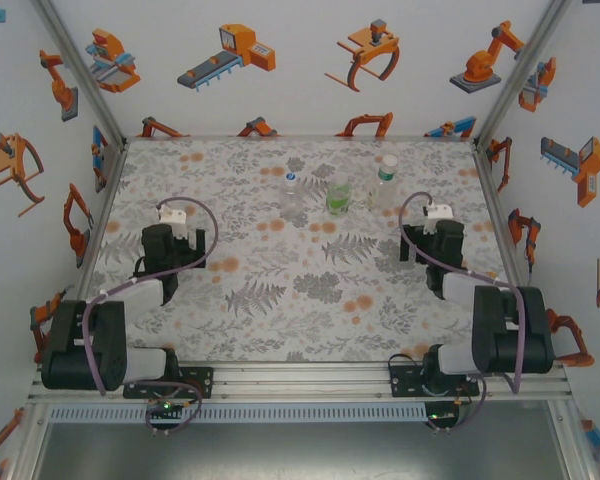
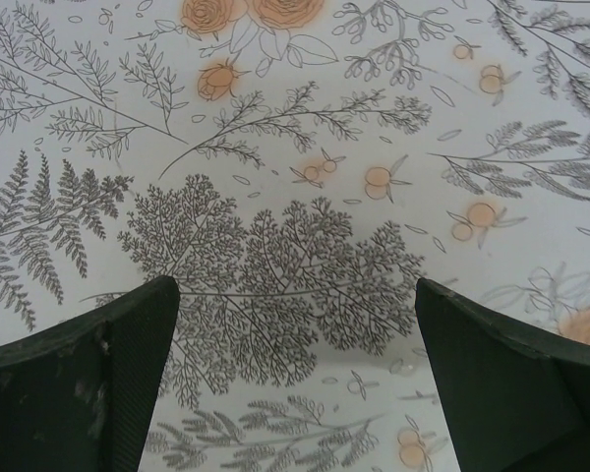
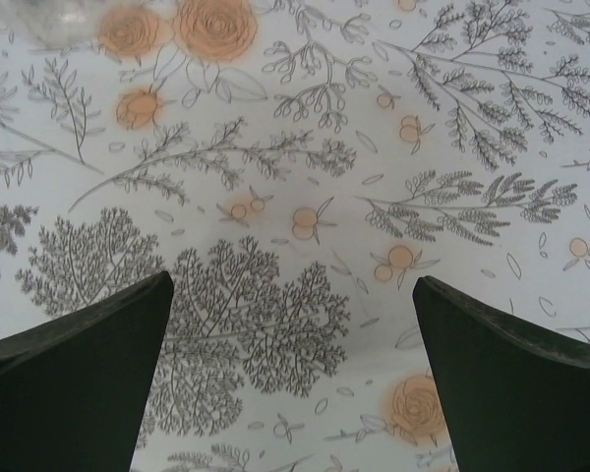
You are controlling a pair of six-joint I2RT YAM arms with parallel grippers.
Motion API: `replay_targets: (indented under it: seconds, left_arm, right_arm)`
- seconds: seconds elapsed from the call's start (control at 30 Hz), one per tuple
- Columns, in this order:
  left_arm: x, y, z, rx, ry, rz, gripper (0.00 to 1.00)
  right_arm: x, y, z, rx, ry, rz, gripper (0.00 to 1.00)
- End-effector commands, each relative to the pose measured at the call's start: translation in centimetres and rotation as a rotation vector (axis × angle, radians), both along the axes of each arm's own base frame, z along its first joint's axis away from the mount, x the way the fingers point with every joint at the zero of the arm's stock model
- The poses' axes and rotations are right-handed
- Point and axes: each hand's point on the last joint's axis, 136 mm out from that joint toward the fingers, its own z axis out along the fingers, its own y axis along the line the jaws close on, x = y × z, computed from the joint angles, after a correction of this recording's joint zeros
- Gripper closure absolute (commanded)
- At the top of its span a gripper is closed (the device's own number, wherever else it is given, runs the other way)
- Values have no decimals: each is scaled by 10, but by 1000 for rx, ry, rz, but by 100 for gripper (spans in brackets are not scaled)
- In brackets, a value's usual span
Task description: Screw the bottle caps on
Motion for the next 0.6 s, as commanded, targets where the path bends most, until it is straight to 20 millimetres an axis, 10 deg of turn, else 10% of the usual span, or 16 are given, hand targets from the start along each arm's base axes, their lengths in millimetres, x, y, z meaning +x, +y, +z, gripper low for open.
replay_targets:
  seconds: [0.0, 0.57]
  left_arm:
    - [28, -1, 35, -91, -171, -10, 3]
    - [37, 5, 11, -146, -172, -2, 3]
  right_arm:
    - [20, 2, 21, 90, -146, 23, 1]
    - [17, -27, 11, 99, -182, -148, 1]
